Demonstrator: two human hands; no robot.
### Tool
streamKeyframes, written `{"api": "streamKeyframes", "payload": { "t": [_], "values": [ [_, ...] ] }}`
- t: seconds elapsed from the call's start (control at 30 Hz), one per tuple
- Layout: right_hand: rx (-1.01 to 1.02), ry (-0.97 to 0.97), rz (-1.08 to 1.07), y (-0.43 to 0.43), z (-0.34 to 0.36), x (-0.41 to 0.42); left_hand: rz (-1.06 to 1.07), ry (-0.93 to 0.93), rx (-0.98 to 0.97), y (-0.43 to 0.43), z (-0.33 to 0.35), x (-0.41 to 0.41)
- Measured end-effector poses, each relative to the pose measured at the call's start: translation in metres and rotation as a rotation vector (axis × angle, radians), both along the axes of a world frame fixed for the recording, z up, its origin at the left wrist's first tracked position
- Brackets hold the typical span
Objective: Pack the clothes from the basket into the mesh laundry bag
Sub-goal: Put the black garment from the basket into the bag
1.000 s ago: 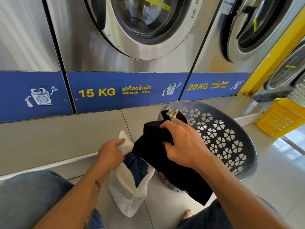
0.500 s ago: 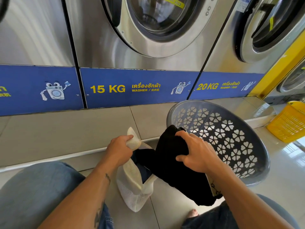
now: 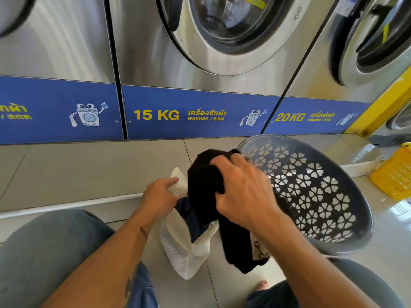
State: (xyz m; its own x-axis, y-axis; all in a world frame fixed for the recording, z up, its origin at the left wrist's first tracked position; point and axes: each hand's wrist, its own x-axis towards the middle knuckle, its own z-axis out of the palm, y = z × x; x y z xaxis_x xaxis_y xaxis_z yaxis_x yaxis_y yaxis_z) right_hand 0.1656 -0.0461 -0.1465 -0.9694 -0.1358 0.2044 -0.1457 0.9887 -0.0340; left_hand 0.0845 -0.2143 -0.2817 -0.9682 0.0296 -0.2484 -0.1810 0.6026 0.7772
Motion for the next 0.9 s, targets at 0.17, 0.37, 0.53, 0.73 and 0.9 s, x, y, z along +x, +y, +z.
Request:
{"api": "streamKeyframes", "payload": {
  "t": [0.17,0.37,0.53,0.73,0.9],
  "values": [
    [0.126,-0.241,0.049,-0.036,-0.058,-0.025,0.062,-0.008,0.053,-0.017,0.003,0.002],
    [0.182,-0.3,0.099,-0.042,-0.108,-0.046,0.02,0.04,0.026,-0.026,-0.001,0.001],
    [0.046,-0.328,0.107,-0.04,-0.136,-0.058,0.029,0.039,0.038,-0.02,-0.004,-0.006],
    [-0.782,-0.69,-0.036,-0.031,-0.175,-0.062,0.054,0.063,0.028,-0.02,-0.008,-0.01],
    [-0.578,-0.912,0.092,-0.049,-0.215,-0.065,0.0,0.052,0.007,-0.022,-0.007,-0.007]
  ]
}}
